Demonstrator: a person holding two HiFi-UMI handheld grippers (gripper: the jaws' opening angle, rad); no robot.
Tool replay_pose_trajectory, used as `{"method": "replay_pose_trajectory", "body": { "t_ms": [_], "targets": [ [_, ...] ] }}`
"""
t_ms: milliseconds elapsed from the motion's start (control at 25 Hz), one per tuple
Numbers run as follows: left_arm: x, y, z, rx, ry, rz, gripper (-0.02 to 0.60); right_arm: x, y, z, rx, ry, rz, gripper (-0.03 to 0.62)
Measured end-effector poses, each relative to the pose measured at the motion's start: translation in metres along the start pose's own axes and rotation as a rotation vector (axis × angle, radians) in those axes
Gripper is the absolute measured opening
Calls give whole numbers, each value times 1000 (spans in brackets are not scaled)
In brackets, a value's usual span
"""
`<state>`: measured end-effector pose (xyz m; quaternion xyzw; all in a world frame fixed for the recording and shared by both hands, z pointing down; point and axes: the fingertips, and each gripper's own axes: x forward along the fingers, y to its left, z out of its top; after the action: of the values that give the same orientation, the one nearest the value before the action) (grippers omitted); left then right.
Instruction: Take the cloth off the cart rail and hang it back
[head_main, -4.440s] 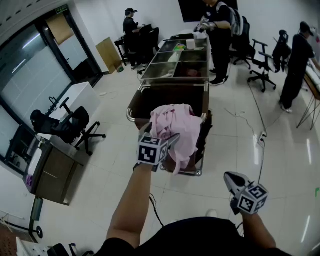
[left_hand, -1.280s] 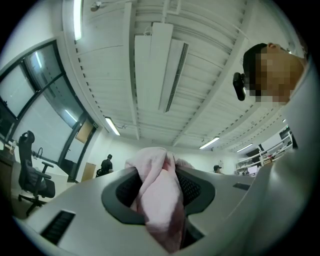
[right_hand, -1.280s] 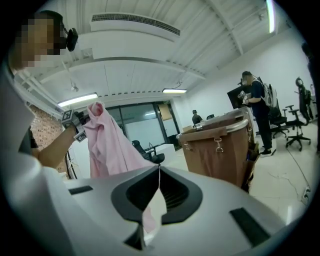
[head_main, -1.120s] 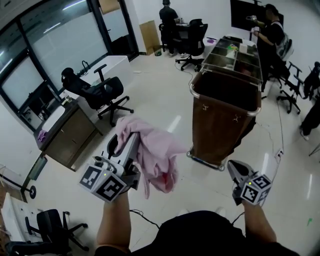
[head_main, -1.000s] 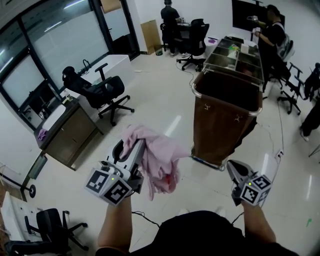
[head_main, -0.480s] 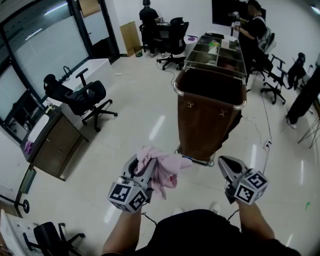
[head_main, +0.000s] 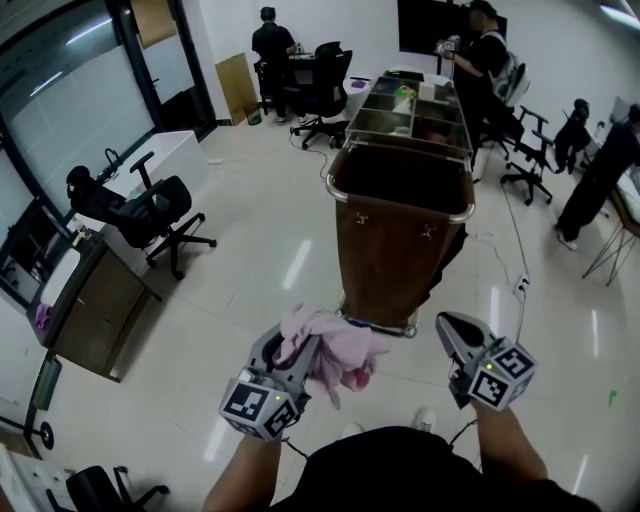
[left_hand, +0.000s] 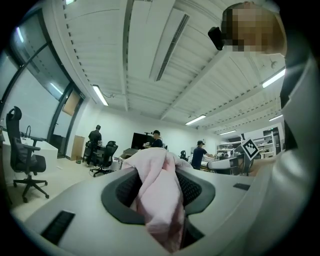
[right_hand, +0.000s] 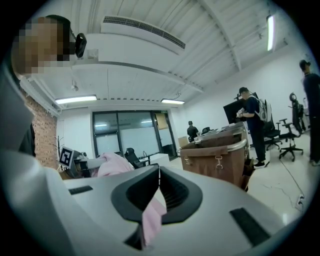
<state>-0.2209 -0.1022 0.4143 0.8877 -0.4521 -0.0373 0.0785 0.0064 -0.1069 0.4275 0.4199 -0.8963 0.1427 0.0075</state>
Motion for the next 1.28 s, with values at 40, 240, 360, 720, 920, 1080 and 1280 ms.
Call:
{"method": "replay_pose_trajectory", "body": {
  "t_ms": [40,240,360,720,920,1080,1280],
  "targets": [
    [1,-1,0,3,5,-7,153,0,-2,1,0,-4,-5,20],
    [10,-4,-1,30,23,-33,153,-1,-5,3,0,-14,-21,20],
    [15,-6,-3,41,34,-43,153,-2,-6,1,0,-8,-27,20],
    [18,-4,7,45,9,-49,153,-8,-11,-8,7,7,-51,20],
    [15,3,12,23,-5,-39,153,-8,-13,-8,5,6,-65,20],
    [13,11,29,23,-36,-34,153,-7,-17,-3,3,2,-79,20],
    [24,22,65,56,-79,-32,152,-8,-24,4,8,-12,-93,20]
  ]
}}
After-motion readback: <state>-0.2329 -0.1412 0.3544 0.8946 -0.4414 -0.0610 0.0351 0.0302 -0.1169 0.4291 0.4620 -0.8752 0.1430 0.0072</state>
